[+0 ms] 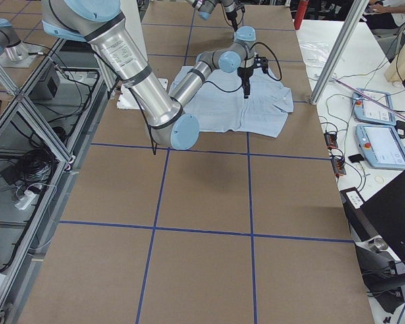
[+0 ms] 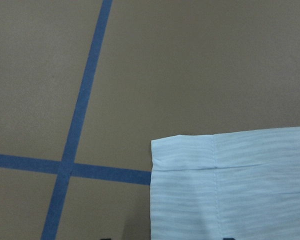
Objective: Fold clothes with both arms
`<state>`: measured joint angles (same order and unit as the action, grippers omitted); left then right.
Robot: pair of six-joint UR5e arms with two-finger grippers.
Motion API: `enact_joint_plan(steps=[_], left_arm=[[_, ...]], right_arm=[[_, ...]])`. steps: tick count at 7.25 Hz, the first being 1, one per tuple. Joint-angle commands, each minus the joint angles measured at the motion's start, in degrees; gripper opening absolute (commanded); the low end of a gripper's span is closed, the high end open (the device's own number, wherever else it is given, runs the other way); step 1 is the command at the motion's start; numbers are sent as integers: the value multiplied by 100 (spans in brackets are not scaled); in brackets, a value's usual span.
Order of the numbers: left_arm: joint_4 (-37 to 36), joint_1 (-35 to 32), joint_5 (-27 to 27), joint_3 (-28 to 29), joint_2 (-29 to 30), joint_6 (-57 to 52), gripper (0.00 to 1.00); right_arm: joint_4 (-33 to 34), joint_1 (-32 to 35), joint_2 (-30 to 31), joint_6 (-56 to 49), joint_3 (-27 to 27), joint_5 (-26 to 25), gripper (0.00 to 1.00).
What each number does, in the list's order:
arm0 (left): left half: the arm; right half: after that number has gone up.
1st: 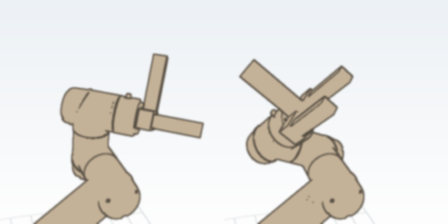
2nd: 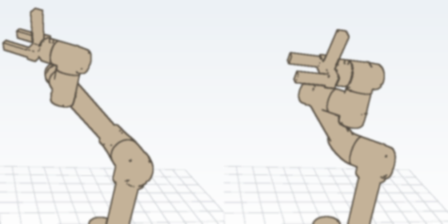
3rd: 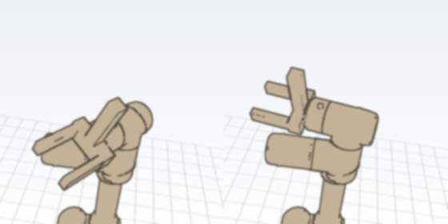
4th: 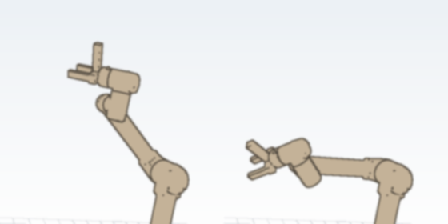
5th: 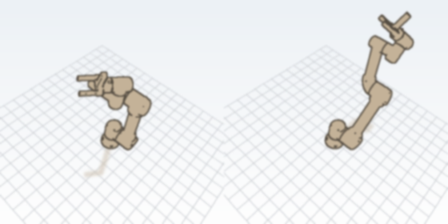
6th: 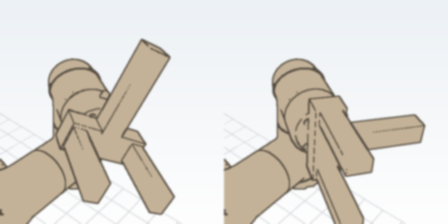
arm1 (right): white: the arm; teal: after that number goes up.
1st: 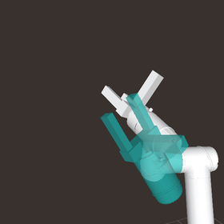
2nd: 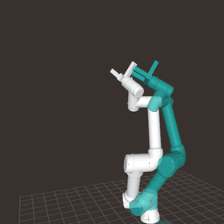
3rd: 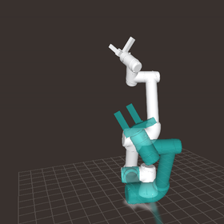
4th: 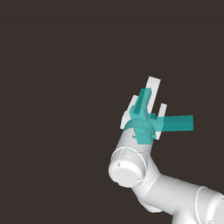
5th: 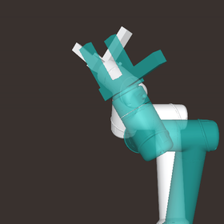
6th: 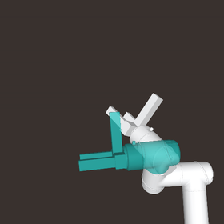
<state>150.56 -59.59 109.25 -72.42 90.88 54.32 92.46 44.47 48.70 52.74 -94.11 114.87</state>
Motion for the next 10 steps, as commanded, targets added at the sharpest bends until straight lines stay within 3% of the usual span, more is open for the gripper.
enact_joint_plan(steps=[1, 3, 4, 5, 10], left_arm=[[0, 9, 0, 0, 0, 0, 79], [0, 18, 0, 26, 0, 0, 74], [9, 18, -9, 26, 0, 0, 55], [9, 18, 0, 26, 0, 0, 48], [0, 9, 9, -61, -9, 0, 32]], right_arm=[[0, 0, 8, 0, -29, 0, 100], [0, 0, 17, 0, -29, 0, 100], [0, 0, 34, 0, -37, 0, 100], [0, 0, 35, -9, -29, 0, 100], [0, 9, 70, -88, -38, -9, 100]])
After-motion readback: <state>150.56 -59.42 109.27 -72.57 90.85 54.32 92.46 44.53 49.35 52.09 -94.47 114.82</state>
